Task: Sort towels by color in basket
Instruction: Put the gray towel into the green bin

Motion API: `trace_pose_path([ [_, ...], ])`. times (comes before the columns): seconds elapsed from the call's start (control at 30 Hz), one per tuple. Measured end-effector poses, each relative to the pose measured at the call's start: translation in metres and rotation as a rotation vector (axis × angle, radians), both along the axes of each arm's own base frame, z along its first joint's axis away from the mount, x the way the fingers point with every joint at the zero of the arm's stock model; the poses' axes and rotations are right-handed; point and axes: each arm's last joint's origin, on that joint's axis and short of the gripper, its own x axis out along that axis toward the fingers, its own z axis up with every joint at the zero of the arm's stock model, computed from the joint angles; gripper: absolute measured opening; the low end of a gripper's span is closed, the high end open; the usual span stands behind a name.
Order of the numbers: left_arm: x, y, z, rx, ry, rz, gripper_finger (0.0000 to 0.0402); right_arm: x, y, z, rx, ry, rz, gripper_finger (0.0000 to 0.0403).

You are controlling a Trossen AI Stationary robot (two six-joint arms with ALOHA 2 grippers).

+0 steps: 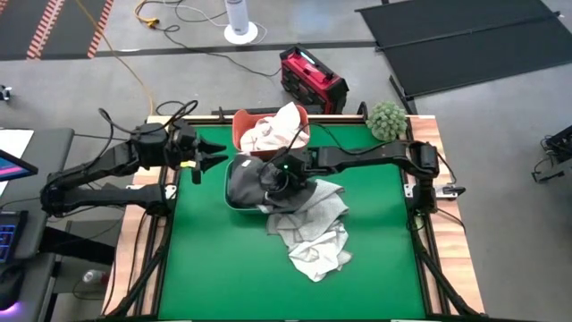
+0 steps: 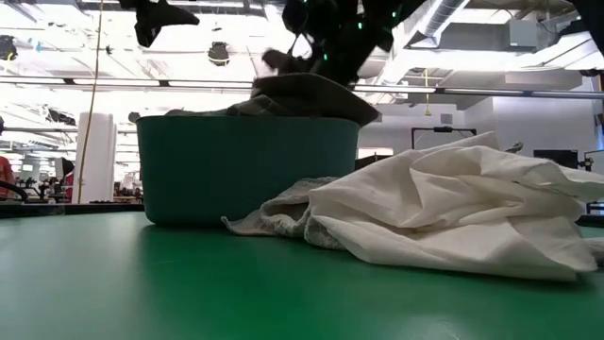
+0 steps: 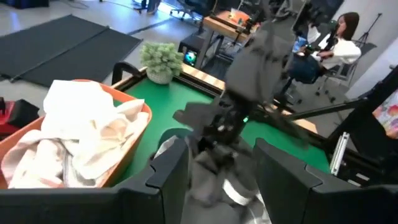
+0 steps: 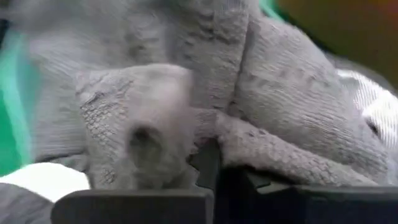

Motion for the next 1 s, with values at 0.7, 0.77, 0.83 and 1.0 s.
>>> trace_pose_path([
  [0.7, 0.005, 0.000, -0.002, 0.001, 0.020, -0.063, 0.0167, 0.004, -0.002, 0.052, 0.292, -0.127, -0.096, 0.0224],
  [0.77, 0.005, 0.000, -0.002, 0.001, 0.019, -0.063, 0.0167, 0.000, -0.008, 0.055, 0.395, -0.122, -0.132, 0.0253],
  [0.83, 0.005, 0.000, -0.002, 0.005, 0.020, -0.064, 0.0167, -0.003, -0.016, 0.059, 0.485, -0.124, -0.181, 0.0273],
  [1.0, 0.005, 0.000, -0.003, 0.011, 0.026, -0.066, 0.0167, 0.001, -0.025, 0.080, 0.559, -0.293, -0.170, 0.0287],
])
